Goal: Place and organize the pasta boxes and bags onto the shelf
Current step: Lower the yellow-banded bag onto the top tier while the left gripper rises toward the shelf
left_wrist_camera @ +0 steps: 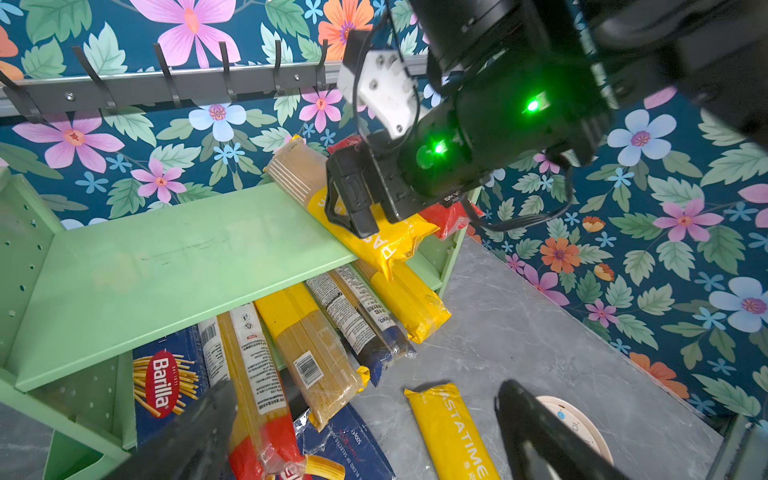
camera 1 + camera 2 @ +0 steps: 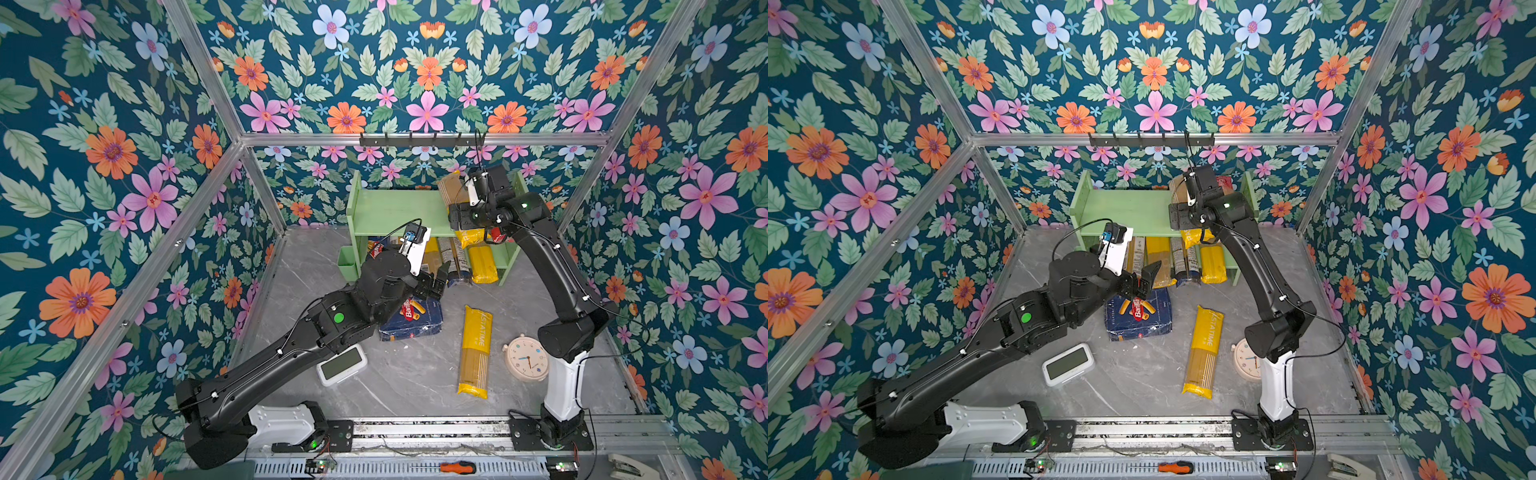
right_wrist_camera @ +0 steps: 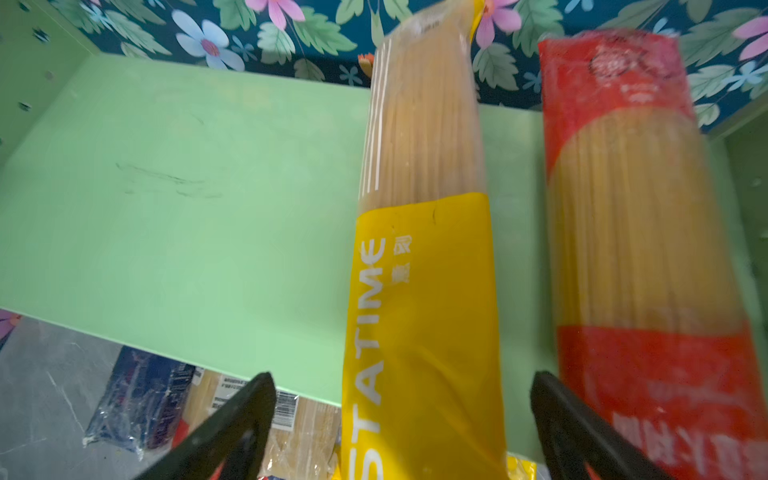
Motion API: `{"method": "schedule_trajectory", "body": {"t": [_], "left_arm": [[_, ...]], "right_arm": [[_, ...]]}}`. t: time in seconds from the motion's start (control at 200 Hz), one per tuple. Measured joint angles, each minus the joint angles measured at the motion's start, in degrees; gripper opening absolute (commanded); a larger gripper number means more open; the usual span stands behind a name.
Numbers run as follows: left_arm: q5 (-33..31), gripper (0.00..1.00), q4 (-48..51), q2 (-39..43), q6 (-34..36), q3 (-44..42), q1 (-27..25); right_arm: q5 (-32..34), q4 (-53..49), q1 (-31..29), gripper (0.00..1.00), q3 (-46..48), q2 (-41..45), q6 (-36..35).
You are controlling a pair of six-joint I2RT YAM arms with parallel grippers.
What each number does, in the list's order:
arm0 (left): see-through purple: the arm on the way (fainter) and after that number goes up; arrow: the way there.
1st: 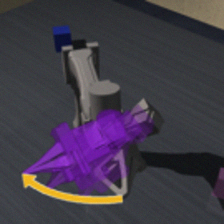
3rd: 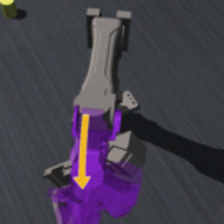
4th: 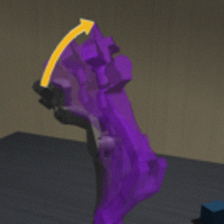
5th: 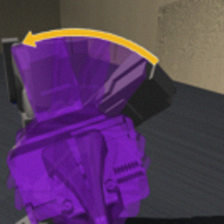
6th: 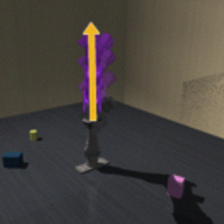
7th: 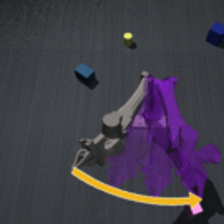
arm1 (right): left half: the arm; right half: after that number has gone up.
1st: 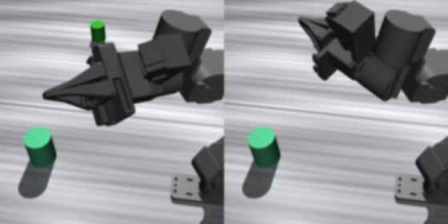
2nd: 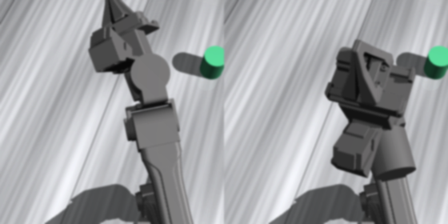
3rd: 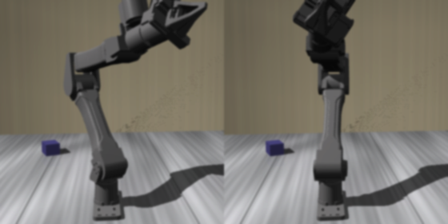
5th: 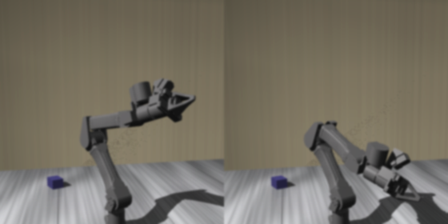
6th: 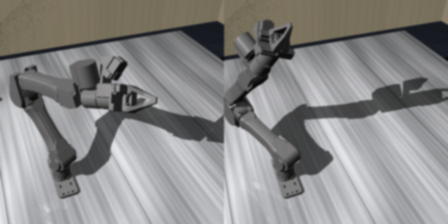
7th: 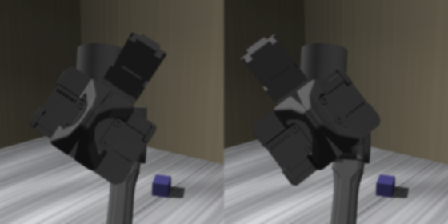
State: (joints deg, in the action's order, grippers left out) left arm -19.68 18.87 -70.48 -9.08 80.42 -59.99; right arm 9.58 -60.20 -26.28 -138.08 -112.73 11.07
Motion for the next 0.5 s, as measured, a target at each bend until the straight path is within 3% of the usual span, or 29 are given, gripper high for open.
{"method": "schedule_trajectory", "body": {"t": [0.245, 0.5], "left_arm": [[0.0, 1.00, 0.1, 2.2, -1.5, -3.6, 0.0], [0.0, 1.00, -0.3, 6.1, -4.2, -8.8, 0.0]], "right_arm": [[1.1, 0.1, 0.0, 0.95, 5.3, 6.8, 0.1], [1.9, 3.2, -2.4, 0.97, 25.1, 24.1, 2.3]]}}
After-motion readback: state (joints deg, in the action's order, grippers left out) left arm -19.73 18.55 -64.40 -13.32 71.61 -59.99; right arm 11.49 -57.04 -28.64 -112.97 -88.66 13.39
